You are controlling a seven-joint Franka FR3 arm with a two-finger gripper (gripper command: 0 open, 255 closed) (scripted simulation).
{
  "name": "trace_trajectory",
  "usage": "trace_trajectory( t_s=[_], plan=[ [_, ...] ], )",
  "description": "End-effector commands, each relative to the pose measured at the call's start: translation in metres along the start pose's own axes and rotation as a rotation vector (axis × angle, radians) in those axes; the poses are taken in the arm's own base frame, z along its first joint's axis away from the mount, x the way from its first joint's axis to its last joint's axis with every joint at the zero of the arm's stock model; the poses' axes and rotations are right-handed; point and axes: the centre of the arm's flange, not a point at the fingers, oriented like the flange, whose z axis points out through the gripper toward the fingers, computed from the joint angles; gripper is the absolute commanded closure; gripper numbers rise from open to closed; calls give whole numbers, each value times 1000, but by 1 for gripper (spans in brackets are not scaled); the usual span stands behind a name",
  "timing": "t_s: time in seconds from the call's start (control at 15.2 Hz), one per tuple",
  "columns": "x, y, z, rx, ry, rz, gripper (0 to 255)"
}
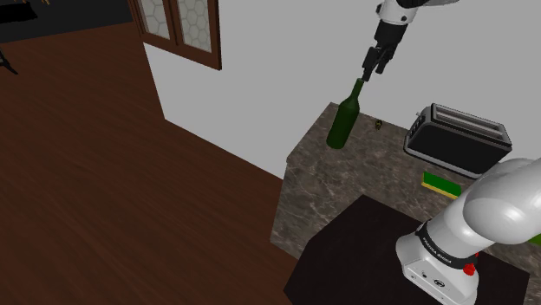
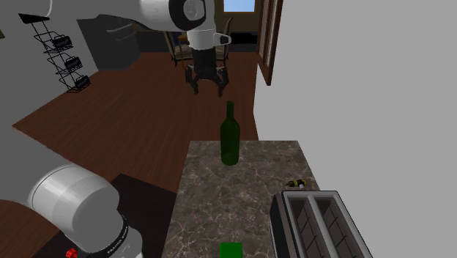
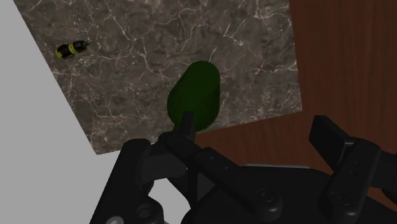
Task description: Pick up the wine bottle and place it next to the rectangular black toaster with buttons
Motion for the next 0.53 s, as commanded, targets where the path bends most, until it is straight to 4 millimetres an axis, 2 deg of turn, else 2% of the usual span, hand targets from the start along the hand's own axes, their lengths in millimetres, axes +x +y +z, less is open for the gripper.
trace_trajectory(
  t_s=[0.0,0.33,0.46],
  plan=[
    [18,18,13,2,-11,7,0],
    [64,62,42,8,-36,24,0],
    [66,64,48,8,-37,25,0]
  ],
)
